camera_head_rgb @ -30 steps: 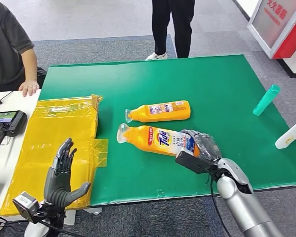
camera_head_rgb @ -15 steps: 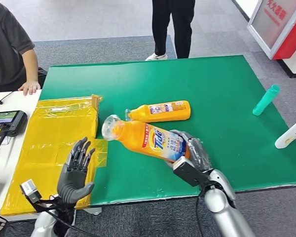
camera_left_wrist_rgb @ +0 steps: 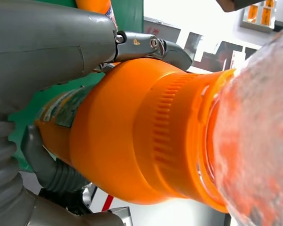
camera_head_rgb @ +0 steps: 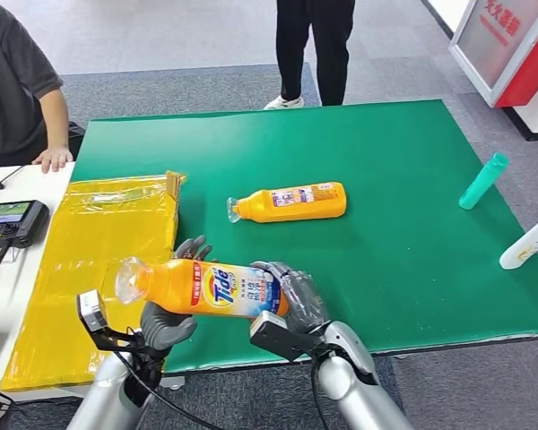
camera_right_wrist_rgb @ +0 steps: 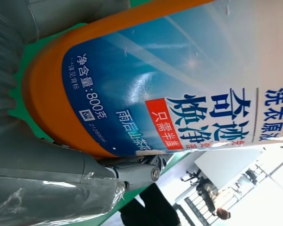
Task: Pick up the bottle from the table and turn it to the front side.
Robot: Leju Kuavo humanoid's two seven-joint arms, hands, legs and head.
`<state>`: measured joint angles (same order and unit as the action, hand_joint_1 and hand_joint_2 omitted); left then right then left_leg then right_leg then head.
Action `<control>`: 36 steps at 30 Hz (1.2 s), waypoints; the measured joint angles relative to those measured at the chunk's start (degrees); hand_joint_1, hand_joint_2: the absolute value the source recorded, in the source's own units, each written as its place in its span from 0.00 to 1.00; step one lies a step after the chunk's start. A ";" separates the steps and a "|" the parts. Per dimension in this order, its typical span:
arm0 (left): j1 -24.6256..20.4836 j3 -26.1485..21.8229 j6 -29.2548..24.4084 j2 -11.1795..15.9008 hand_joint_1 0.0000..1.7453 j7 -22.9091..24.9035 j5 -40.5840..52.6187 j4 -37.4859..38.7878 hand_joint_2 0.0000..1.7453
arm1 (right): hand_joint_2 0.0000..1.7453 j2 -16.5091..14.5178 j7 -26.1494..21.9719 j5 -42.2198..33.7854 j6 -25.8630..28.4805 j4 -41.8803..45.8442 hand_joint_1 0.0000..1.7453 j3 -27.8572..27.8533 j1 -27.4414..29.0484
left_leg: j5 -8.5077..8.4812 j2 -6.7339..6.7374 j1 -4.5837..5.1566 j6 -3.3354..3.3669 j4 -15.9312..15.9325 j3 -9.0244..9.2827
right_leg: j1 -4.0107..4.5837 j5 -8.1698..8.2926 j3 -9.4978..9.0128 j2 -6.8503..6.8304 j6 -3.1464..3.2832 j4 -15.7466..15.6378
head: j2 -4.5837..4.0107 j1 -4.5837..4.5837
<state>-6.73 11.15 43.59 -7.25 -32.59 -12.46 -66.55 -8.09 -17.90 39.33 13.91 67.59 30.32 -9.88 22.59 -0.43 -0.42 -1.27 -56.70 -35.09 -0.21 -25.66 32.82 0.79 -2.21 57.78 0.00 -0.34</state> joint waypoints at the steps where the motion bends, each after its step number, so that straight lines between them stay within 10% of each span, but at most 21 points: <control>1: -0.13 0.27 -0.01 0.03 0.00 0.00 -0.07 0.17 1.00 | 1.00 -0.10 -0.01 0.25 0.28 -0.47 1.00 0.22 -0.12 | 0.00 0.00 0.00 0.00 0.00 0.00 | 0.00 0.00 0.00 0.00 0.00 0.00 | 0.00 0.00; 12: -0.12 2.87 0.00 0.68 0.00 0.84 -1.86 0.31 1.00 | 1.00 -1.58 0.06 3.85 3.05 -5.45 1.00 2.64 -0.53 | 0.00 0.00 -0.01 0.00 0.00 0.00 | 0.01 -0.01 0.01 0.00 0.01 0.00 | 0.00 0.00; 16: -0.03 3.36 -0.11 0.97 0.92 0.55 -1.60 0.27 1.00 | 1.00 -1.80 0.12 3.86 3.15 -6.56 1.00 2.96 -0.73 | 0.00 0.00 0.00 0.00 0.00 0.00 | 0.01 0.00 0.01 0.00 0.01 0.00 | 0.00 -0.01; 21: 0.80 3.97 -2.84 1.10 1.00 -0.90 1.50 -1.24 1.00 | 1.00 -1.85 0.33 3.82 3.98 -7.43 0.99 3.09 -0.80 | 0.00 0.00 0.00 0.00 0.00 0.00 | 0.00 0.00 0.01 0.00 0.00 0.00 | 0.00 -0.01; 25: 1.69 4.53 -5.91 1.17 1.00 -1.62 4.63 -3.15 1.00 | 1.00 -1.86 0.19 3.87 4.52 -7.52 0.08 3.06 -0.60 | 0.00 0.00 0.00 0.00 0.00 0.00 | 0.00 0.00 0.02 0.00 0.00 0.00 | 0.00 0.01; 26: 1.87 4.69 -6.92 1.17 1.00 -2.00 5.66 -3.68 1.00 | 1.00 -1.86 0.24 3.94 4.71 -7.48 0.00 3.04 -0.48 | 0.00 0.00 0.00 0.00 0.00 0.00 | 0.00 0.00 0.02 0.00 0.00 0.00 | 0.00 0.01; 36: 4.54 5.44 -29.23 1.72 1.00 -5.20 25.82 -15.69 1.00 | 1.00 -1.26 1.41 4.16 6.67 -1.35 0.00 1.56 4.41 | 0.02 0.00 -0.01 -0.01 0.00 -0.01 | 0.01 -0.01 0.03 0.00 0.01 0.00 | 0.00 -0.01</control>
<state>-2.19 16.59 14.36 -5.54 -37.79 13.35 -82.25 -9.35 -16.49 43.49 20.58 66.24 31.88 -5.47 22.60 -0.43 -0.42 -1.28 -56.70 -35.10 -0.20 -25.68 32.85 0.80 -2.20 57.78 0.00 -0.35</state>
